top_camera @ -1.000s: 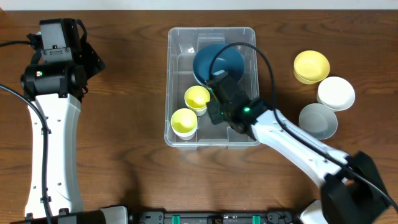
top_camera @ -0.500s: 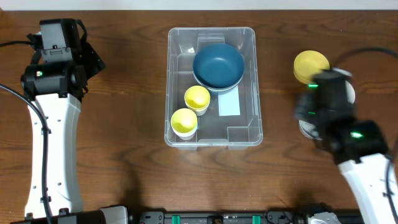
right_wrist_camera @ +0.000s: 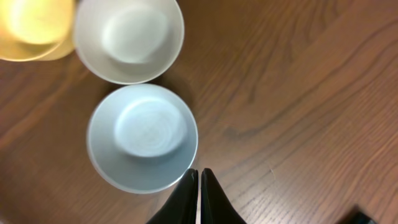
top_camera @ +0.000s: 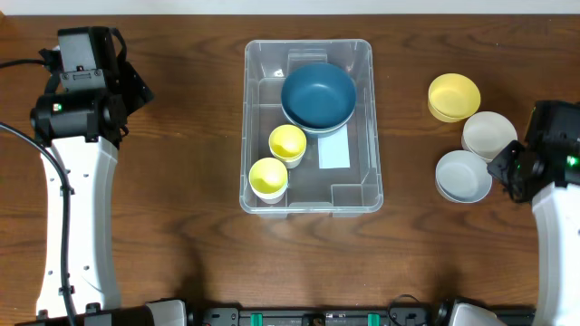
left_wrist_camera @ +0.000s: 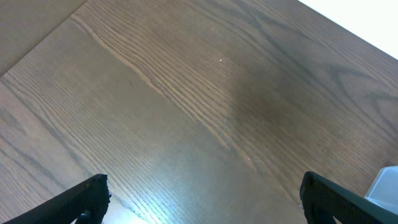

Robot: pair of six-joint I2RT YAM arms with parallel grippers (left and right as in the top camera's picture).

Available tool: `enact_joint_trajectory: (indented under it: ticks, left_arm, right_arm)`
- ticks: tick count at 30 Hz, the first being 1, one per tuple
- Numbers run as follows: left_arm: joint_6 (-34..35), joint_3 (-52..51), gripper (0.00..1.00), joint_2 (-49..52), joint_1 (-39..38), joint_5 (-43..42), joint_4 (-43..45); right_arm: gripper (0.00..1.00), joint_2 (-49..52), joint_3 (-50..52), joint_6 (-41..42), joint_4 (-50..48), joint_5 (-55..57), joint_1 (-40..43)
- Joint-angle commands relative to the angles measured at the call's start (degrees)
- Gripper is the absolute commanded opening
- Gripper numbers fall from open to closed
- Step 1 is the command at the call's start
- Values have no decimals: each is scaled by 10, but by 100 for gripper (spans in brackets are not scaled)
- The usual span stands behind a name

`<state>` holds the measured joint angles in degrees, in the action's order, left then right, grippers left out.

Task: Pack container
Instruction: 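Move the right gripper to the grey bowl and grasp its rim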

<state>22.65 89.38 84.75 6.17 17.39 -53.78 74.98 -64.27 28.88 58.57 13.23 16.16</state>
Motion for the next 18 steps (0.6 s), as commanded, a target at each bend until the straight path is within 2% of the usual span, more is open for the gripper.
enact_joint_trajectory:
  ticks: [1,4,8,15,18]
  left_arm:
    - [3,10,98,-1,2,12,-2]
    - [3,10,98,-1,2,12,-2]
    - [3,10,98,-1,2,12,-2]
    - [3,10,98,-1,2,12,-2]
    - [3,10,98,-1,2,12,-2]
  right_arm:
    - [4,45,4,-19,-3,-28,23]
    - [5,86,6,-20,-11,-32,33]
    - [24,122,9,-20,-23,-32,44]
    - [31,133,42,-20,-80,-32,52]
    - [44,133,73,-20,-123,-34,52]
